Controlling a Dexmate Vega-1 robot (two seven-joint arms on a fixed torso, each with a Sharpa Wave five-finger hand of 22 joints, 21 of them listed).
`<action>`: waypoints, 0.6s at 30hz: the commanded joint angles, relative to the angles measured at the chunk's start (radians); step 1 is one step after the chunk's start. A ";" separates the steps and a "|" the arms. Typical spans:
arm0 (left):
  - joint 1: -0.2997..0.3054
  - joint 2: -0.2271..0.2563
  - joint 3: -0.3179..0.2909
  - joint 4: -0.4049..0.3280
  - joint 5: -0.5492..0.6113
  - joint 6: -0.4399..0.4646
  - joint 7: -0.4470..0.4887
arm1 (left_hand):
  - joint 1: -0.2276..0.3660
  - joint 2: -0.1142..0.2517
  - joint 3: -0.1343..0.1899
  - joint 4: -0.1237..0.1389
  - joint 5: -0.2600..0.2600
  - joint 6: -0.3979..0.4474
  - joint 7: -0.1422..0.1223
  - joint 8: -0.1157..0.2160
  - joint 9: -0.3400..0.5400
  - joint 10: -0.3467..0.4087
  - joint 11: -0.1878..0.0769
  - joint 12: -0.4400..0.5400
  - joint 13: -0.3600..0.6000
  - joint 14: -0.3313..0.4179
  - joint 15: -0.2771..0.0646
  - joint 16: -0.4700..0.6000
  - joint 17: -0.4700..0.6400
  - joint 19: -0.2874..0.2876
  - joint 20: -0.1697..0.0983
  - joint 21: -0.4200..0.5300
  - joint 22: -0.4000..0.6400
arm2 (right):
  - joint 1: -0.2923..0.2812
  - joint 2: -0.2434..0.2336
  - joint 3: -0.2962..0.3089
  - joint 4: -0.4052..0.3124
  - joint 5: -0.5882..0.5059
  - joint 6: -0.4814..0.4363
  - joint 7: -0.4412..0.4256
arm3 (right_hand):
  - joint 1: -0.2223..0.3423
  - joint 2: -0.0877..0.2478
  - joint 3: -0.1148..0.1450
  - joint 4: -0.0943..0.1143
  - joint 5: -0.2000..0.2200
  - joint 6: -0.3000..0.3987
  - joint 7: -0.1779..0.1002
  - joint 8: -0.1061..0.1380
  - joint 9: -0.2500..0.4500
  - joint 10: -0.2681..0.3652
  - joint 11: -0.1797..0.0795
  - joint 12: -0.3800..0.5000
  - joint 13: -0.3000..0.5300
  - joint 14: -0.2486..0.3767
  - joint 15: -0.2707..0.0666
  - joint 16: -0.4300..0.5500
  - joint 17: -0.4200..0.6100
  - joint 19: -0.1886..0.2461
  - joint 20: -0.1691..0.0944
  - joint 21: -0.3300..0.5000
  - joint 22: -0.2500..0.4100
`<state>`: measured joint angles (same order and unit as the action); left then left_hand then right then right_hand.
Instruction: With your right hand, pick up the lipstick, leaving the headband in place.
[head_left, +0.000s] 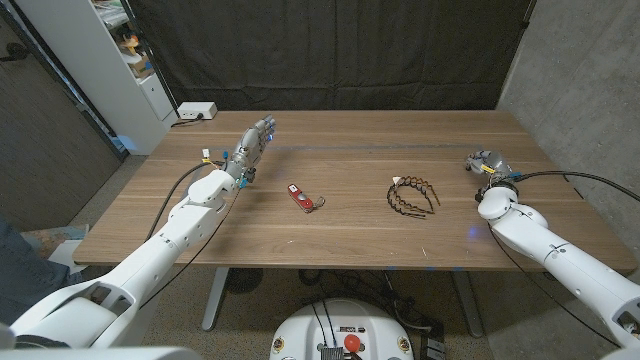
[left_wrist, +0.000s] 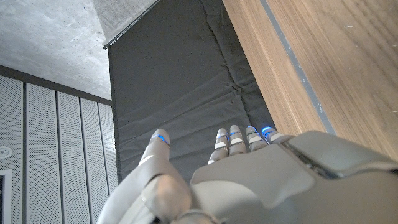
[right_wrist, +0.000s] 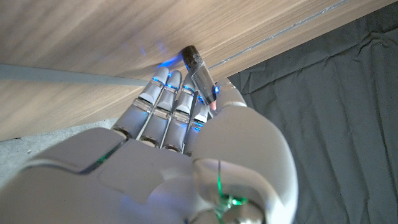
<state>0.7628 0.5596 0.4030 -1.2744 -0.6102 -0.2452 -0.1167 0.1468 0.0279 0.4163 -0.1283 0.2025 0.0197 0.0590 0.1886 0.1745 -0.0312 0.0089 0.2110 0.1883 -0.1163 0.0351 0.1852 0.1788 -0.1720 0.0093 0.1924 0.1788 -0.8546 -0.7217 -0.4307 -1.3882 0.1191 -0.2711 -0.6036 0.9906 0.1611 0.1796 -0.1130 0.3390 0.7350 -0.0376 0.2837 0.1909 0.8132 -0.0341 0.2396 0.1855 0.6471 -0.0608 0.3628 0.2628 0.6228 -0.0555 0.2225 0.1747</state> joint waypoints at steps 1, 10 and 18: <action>-0.018 -0.010 0.006 0.029 0.000 -0.007 -0.016 | 0.013 0.000 -0.005 -0.002 -0.005 0.003 -0.002 -0.001 0.004 -0.004 -0.003 -0.002 0.005 -0.010 0.002 0.002 0.003 -0.030 0.004 0.007 0.004 | -0.005 -0.002 0.010 -0.016 0.012 -0.005 0.007 | 0.010 0.003 0.005 -0.004 -0.010 0.018 -0.001 -0.001 0.001 0.010 -0.007 -0.007 0.002 0.006 -0.076 0.004 0.003 0.007 -0.018 0.000 0.004; -0.039 -0.022 0.014 0.058 0.002 -0.012 -0.031 | 0.014 0.001 -0.005 -0.002 -0.005 0.003 -0.001 -0.001 0.004 -0.003 -0.002 -0.002 0.005 -0.010 0.002 0.002 0.003 -0.030 0.003 0.007 0.004 | 0.001 0.001 0.023 -0.015 0.024 0.002 0.005 | 0.009 0.010 0.009 0.001 -0.026 0.026 -0.001 -0.007 0.001 0.016 -0.007 -0.011 0.002 0.012 -0.075 0.000 0.003 0.005 -0.021 -0.002 0.004; -0.041 -0.022 0.013 0.056 0.008 -0.017 -0.026 | 0.015 0.001 -0.005 -0.002 -0.005 0.003 -0.001 -0.001 0.004 -0.003 -0.003 -0.002 0.005 -0.011 0.003 0.002 0.003 -0.030 0.003 0.007 0.004 | -0.004 -0.004 0.027 -0.027 0.023 -0.002 -0.002 | 0.015 0.017 0.015 0.002 -0.035 0.030 -0.002 -0.011 0.001 0.016 -0.004 -0.015 0.002 0.012 -0.077 0.000 0.007 0.003 -0.023 -0.003 0.003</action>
<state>0.7306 0.5430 0.4141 -1.2291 -0.6083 -0.2547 -0.1419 0.1468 0.0279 0.4121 -0.1326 0.2025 0.0197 0.0590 0.1886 0.1745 -0.0312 0.0089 0.2110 0.1883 -0.1190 0.0378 0.1852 0.1788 -0.1720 0.0093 0.1924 0.1788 -0.8569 -0.7218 -0.4118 -1.4051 0.1384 -0.2727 -0.6006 1.0000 0.1703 0.1882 -0.1130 0.3080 0.7559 -0.0375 0.2745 0.1910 0.8201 -0.0409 0.2243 0.1851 0.6561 -0.0627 0.3628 0.2667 0.6227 -0.0554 0.2225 0.1746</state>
